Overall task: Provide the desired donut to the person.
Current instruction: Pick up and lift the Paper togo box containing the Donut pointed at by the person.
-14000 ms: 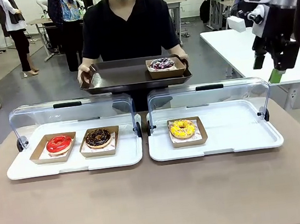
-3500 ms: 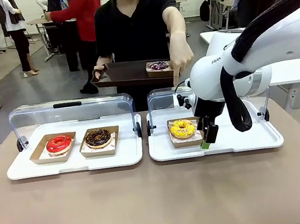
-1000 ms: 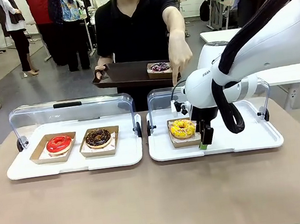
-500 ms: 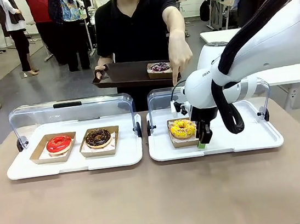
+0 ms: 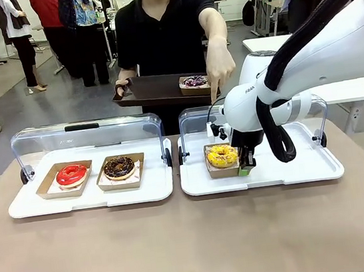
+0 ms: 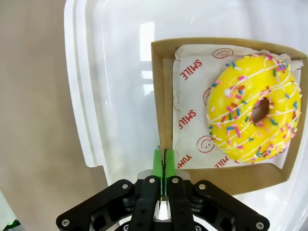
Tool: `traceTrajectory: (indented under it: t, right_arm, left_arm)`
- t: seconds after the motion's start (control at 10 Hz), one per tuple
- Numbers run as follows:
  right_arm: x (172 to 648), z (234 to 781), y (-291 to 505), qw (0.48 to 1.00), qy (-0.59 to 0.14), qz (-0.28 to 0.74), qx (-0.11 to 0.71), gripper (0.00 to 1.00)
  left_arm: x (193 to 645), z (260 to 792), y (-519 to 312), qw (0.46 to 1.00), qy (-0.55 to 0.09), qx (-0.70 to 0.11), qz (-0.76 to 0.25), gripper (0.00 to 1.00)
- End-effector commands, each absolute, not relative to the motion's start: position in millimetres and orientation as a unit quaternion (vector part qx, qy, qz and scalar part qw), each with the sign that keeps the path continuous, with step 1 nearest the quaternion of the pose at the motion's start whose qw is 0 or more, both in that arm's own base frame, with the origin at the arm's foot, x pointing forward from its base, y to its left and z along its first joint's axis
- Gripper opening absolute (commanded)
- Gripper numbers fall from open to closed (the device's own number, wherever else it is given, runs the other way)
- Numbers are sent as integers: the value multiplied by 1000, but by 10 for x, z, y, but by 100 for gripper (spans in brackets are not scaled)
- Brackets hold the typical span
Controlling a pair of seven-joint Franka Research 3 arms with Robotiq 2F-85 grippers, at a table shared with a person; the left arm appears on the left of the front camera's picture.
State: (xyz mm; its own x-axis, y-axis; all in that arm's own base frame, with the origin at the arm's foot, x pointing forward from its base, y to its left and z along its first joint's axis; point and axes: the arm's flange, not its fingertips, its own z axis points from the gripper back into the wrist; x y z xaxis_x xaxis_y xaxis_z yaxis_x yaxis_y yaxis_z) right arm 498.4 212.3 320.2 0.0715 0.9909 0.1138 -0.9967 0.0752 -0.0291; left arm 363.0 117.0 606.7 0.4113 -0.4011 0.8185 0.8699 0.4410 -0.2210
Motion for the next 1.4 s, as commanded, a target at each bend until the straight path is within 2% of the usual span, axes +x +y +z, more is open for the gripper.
traceTrajectory:
  t: [0.0,0.4,0.6,0.9,1.3]
  right_arm:
    - [5043,3176,2141,727,-53,684,26,0]
    - [4622,3568,2350,736,-69,674,-8,0]
    - [4303,3929,2501,755,-62,653,-13,0]
    - [3892,4488,2685,746,-56,662,-38,0]
    - [3699,5362,2932,742,-70,664,-67,0]
  left_arm:
    - [3616,6082,1180,770,-355,-336,-411,100]
    - [3616,6082,1180,770,-355,-336,-411,100]
    - [3616,6082,1180,770,-355,-336,-411,100]
    - [3616,6082,1180,770,-355,-336,-411,100]
    - [3616,6082,1180,770,-355,-336,-411,100]
